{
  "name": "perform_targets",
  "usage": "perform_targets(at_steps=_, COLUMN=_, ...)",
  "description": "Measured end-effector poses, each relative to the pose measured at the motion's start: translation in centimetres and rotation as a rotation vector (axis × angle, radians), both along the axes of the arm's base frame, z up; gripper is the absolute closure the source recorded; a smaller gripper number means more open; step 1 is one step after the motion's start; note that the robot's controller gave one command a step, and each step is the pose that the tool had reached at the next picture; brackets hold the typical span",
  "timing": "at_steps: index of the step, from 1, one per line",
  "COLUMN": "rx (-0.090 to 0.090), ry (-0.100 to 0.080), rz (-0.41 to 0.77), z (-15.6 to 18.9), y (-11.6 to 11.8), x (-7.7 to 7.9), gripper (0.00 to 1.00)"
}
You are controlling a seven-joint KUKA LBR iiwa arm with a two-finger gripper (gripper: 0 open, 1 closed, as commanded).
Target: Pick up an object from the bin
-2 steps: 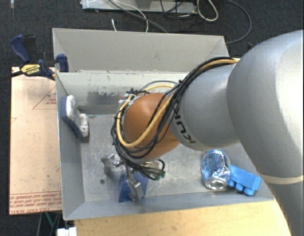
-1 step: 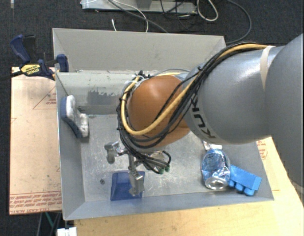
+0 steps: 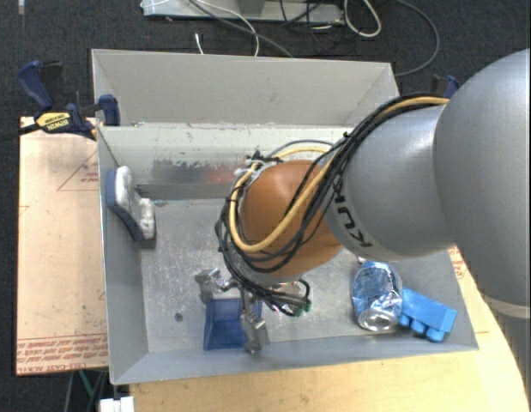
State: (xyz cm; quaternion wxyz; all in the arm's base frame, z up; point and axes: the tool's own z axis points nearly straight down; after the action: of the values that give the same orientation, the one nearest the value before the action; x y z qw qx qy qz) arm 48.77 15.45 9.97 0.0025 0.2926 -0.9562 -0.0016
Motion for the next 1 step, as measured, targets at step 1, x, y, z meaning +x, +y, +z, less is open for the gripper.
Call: perform_targets(at_steps=1, rx=0.009, ry=-0.032, rz=0.314, z=-2.71, y=2.61, x=-0.32, gripper=0.00)
